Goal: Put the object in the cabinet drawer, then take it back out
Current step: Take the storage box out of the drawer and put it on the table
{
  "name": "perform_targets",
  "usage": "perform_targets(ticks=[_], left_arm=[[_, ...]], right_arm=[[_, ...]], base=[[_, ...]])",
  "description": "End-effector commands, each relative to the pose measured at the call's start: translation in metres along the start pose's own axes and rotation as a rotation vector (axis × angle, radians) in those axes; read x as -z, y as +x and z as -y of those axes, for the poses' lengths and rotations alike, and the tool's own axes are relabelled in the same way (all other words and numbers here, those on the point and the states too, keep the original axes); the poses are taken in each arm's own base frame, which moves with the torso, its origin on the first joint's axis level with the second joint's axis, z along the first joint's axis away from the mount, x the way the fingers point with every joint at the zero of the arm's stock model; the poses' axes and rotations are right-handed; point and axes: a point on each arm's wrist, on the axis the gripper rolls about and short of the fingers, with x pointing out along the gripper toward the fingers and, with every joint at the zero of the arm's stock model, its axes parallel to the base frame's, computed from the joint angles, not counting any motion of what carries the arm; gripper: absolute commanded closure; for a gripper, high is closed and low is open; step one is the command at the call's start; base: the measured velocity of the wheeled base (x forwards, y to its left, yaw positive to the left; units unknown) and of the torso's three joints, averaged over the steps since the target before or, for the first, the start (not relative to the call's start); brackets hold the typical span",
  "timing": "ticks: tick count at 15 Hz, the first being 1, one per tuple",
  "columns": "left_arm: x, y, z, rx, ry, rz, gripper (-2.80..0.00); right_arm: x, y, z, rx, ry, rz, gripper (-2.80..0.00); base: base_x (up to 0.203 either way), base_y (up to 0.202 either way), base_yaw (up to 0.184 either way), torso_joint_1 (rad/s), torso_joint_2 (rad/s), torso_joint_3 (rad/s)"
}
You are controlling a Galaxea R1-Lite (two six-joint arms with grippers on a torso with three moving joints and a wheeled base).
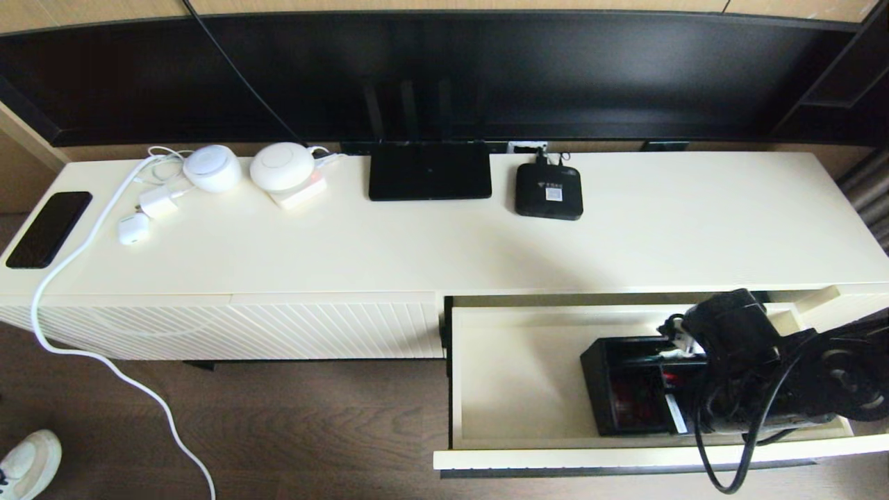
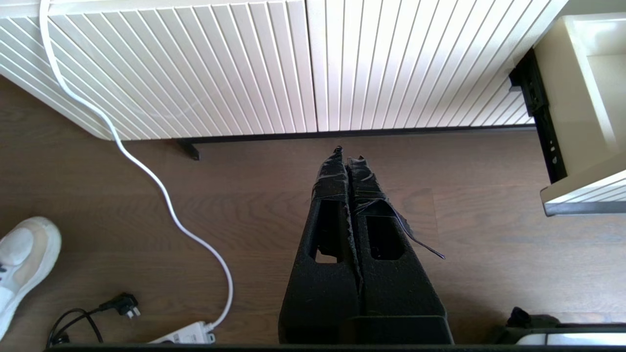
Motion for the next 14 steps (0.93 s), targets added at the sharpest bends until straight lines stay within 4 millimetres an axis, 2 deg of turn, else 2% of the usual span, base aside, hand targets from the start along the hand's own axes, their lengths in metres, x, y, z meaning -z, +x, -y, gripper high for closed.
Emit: perform_targets(ticks=[1,6,14], left_arm=[[0.0,0.0,0.0,0.0,0.001,-0.001,0.0],[0.0,0.0,0.0,0.0,0.001,0.0,0.0],[0.0,0.0,0.0,0.0,0.001,0.0,0.0]], right_arm=[[-0.002,-0.015,0.001,-0.006,0.005,0.049,0.0],[0.003,-0.033,0.004,-0.01,0.007,0.09,0.0],[0.001,-0.041,0.004,-0.017,0.005,0.123,0.0]], base=[[0.0,0.0,0.0,0.0,0.0,0.0],[0.0,0.0,0.0,0.0,0.0,0.0],[0.0,0.0,0.0,0.0,0.0,0.0]])
